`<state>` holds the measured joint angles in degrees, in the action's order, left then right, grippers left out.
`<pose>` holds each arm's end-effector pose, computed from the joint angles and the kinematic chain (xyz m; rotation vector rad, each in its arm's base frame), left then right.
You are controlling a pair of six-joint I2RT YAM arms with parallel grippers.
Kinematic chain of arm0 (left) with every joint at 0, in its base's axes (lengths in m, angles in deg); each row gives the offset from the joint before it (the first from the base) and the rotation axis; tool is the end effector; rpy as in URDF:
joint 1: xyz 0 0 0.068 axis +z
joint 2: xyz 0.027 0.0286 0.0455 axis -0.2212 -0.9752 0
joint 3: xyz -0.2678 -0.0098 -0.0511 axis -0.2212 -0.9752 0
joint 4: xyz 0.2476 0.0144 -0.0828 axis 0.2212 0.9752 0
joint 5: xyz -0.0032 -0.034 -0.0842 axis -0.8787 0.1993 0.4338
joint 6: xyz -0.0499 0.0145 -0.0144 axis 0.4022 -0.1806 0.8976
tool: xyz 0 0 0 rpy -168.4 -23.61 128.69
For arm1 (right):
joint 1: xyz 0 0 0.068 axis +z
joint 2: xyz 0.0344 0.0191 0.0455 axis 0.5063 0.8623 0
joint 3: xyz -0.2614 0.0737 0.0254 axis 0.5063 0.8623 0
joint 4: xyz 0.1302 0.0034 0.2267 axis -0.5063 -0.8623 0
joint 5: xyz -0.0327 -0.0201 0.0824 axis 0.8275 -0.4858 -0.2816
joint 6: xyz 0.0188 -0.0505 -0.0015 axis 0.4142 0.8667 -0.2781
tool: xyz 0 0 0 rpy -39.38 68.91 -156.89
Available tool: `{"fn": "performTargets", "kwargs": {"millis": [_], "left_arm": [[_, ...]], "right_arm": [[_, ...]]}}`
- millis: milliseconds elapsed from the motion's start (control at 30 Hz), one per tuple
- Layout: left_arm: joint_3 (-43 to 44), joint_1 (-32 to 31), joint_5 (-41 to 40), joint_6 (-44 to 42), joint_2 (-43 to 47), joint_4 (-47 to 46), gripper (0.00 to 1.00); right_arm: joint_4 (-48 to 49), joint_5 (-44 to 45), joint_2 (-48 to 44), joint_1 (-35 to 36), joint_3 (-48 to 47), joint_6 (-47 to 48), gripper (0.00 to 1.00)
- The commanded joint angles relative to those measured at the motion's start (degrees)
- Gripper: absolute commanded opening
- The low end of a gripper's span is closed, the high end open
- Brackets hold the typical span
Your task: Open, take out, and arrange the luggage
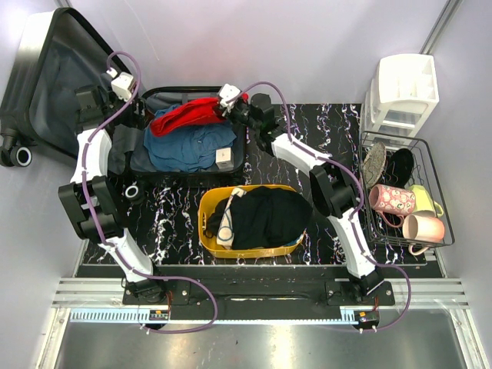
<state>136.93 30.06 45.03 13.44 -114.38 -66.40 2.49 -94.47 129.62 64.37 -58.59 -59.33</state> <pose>0.4103 0.1037 0.3398 0.4921 1.8678 -0.2622 0.4607 0.3258 0.2783 -1.0083 1.1086 0.3679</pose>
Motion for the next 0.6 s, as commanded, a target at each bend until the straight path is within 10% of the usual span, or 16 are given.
{"fn": "performTargets", "kwargs": {"millis": [0, 567], "left_arm": [[0.85, 0.04, 2.41, -0.01, 3.99, -2.06, 0.79], [2.79, -3.74, 0.93, -2.57, 1.97, 3.66, 0.82]], "right_arm": [[12.08, 1.55, -10.43, -0.56, -6.04, -1.01, 0.0], [11.82, 2.87, -26.07, -1.35, 4.83, 0.4, 0.0]]}}
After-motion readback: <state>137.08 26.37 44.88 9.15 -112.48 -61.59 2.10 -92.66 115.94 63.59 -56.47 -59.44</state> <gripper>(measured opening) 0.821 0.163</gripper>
